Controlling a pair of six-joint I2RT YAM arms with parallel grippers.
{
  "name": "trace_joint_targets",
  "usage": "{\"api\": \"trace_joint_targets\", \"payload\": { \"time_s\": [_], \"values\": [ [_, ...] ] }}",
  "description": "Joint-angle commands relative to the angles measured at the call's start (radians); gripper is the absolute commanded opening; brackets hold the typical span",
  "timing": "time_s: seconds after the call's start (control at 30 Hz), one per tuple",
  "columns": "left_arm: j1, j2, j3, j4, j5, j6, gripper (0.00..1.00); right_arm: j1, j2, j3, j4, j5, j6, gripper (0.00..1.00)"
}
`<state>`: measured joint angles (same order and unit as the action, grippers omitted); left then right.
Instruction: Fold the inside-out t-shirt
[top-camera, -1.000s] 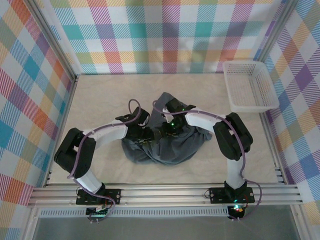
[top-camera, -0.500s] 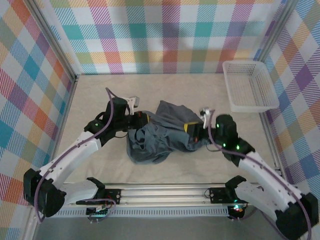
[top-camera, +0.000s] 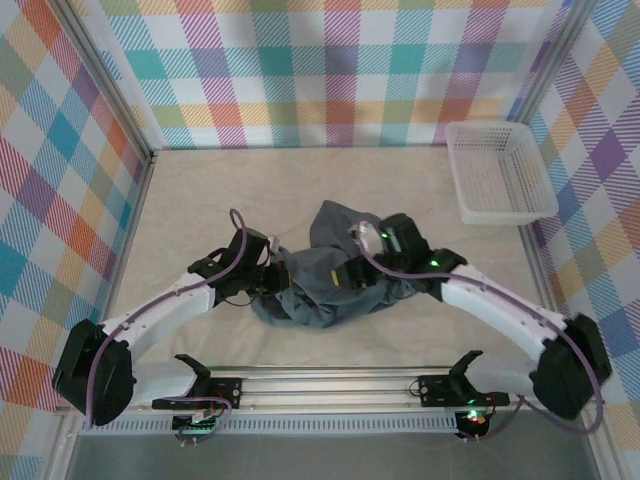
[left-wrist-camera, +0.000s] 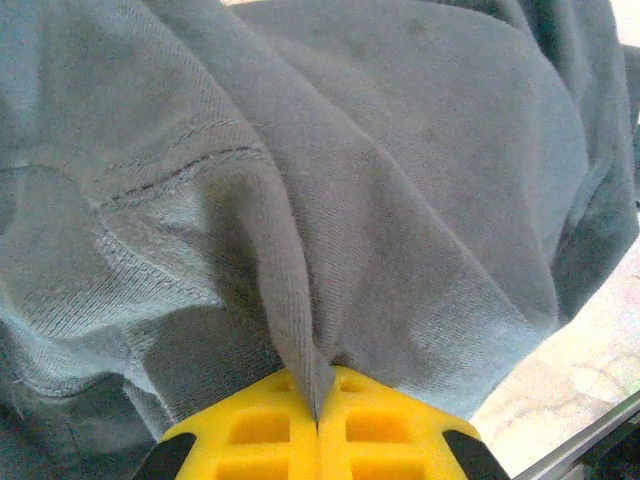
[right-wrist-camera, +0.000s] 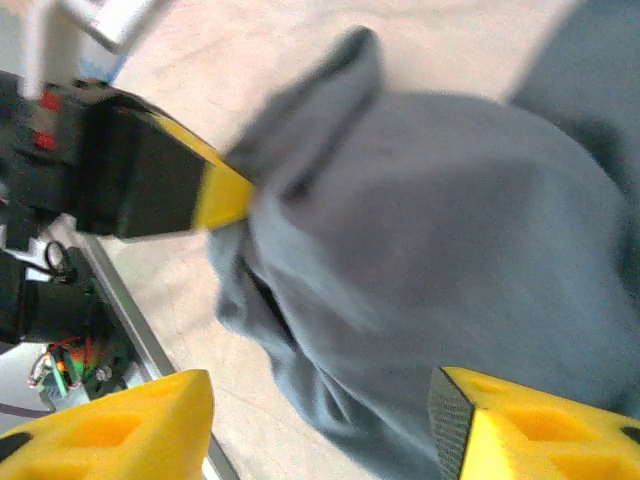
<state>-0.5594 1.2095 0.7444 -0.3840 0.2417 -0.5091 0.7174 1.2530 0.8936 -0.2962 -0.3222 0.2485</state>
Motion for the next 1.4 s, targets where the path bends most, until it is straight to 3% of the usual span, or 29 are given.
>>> {"api": "trace_joint_targets", "payload": {
  "time_s": [0.0, 0.2, 0.23, 0.33, 0.37, 0.47, 0.57, 0.7, 0.77, 0.87, 0.9, 1.0, 1.13, 1.2, 1.27, 1.37],
  "values": [
    [-0.005, -0.044, 0.032, 0.016, -0.021, -0.006, 0.00, 0.074, 0.161, 0.087, 0.017, 0.036, -0.191, 0.66],
    [-0.005, -0.086, 0.053, -0.003, -0.040, -0.012, 0.00, 0.120, 0.410, 0.231, 0.032, 0.102, -0.211, 0.65],
    [-0.005, -0.094, 0.054, -0.014, -0.051, -0.012, 0.00, 0.117, 0.429, 0.253, 0.010, 0.121, -0.188, 0.58],
    [-0.002, -0.116, 0.055, -0.084, -0.148, -0.024, 0.00, 0.083, 0.400, 0.261, 0.005, 0.075, -0.107, 0.10],
    [0.001, -0.119, 0.053, -0.112, -0.193, -0.029, 0.04, 0.061, 0.365, 0.242, 0.029, 0.050, -0.065, 0.00],
    [0.022, -0.119, 0.020, -0.149, -0.271, -0.029, 0.16, -0.039, 0.230, 0.161, 0.115, -0.050, 0.058, 0.00],
    [0.059, -0.096, -0.028, -0.128, -0.275, -0.012, 0.24, -0.137, 0.125, 0.085, 0.209, -0.193, 0.167, 0.00],
    [0.081, -0.110, -0.006, -0.138, -0.264, 0.054, 0.29, -0.183, 0.072, 0.057, 0.190, -0.304, 0.160, 0.00],
    [0.081, -0.158, 0.020, -0.113, -0.179, 0.140, 0.38, -0.187, 0.068, 0.062, 0.154, -0.329, 0.136, 0.00],
    [0.058, -0.198, 0.045, -0.013, 0.064, 0.243, 0.52, -0.187, 0.073, 0.059, 0.154, -0.341, 0.138, 0.00],
    [0.035, -0.191, 0.067, -0.021, 0.069, 0.262, 0.55, -0.187, 0.077, 0.061, 0.157, -0.340, 0.141, 0.00],
    [-0.050, -0.129, 0.159, -0.095, -0.039, 0.332, 0.62, -0.188, 0.089, 0.074, 0.163, -0.369, 0.152, 0.00],
    [-0.136, -0.002, 0.233, -0.048, -0.143, 0.383, 0.70, -0.187, 0.102, 0.093, 0.178, -0.415, 0.176, 0.00],
    [-0.157, 0.071, 0.265, -0.008, -0.233, 0.379, 0.74, -0.184, 0.102, 0.097, 0.188, -0.441, 0.179, 0.00],
    [-0.158, 0.144, 0.295, 0.045, -0.255, 0.379, 0.78, -0.181, 0.099, 0.102, 0.179, -0.449, 0.180, 0.00],
    [-0.158, 0.220, 0.347, 0.065, -0.363, 0.329, 0.78, -0.182, 0.091, 0.124, 0.115, -0.432, 0.168, 0.00]
  ]
}}
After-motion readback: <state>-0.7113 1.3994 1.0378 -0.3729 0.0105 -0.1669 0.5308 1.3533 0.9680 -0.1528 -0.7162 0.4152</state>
